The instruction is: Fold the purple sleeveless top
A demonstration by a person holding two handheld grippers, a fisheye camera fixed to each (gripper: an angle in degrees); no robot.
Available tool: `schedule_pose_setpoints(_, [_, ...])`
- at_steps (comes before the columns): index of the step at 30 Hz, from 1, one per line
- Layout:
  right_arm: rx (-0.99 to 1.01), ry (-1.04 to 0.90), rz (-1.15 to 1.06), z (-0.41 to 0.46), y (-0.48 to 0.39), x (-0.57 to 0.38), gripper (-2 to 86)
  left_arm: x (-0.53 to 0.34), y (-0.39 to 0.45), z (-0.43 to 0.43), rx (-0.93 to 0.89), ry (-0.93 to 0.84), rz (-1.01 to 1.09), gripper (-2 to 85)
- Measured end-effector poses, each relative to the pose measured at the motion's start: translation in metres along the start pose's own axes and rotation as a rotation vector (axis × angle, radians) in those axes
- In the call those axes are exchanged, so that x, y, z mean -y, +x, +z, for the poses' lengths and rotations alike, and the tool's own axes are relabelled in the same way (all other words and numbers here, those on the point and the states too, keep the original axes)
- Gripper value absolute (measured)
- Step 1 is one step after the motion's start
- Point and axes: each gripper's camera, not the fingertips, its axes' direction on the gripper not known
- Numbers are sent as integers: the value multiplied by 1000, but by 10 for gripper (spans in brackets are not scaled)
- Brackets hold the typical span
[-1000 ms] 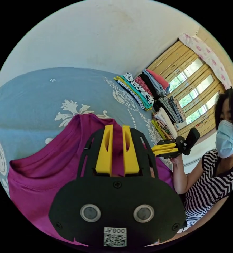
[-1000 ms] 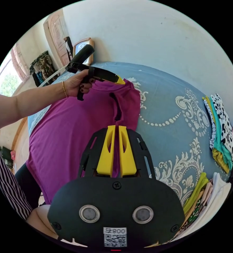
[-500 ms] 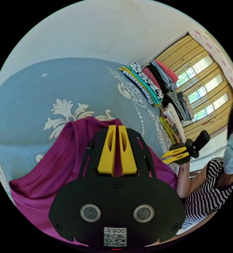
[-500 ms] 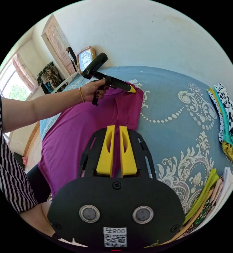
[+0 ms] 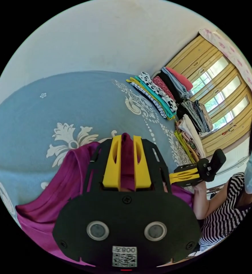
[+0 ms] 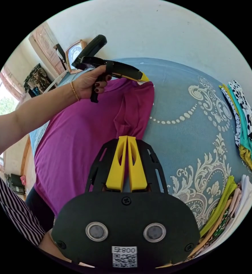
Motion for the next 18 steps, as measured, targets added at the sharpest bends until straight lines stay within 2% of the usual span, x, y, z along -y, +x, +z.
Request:
schedule_pose_setpoints(2, [4, 16, 1, 2, 4, 0, 1, -15, 9, -16, 15, 36, 13, 67])
schedule_pose_setpoints(7, [137, 206, -46, -6, 14, -4, 1, -52, 35, -37, 40, 3, 53, 48])
schedule_pose_setpoints(8, [157, 208, -52, -2, 14, -2, 1, -59, 40, -37, 26, -24, 65, 43])
schedule_pose_setpoints(11, [162, 21, -34, 43, 19, 12, 1, -71, 49, -33, 117, -127, 66, 31])
schedule_pose_setpoints(12, [134, -30, -43, 57, 19, 15, 1, -75, 52, -39, 115, -114, 62, 27])
schedule_pose_setpoints(15, [122, 3, -44, 64, 23, 17, 0, -78, 54, -57, 97, -76, 52, 20])
schedule_pose_setpoints(18, [137, 49, -9, 78, 33, 18, 1, -79, 57, -61, 98, -117, 37, 17])
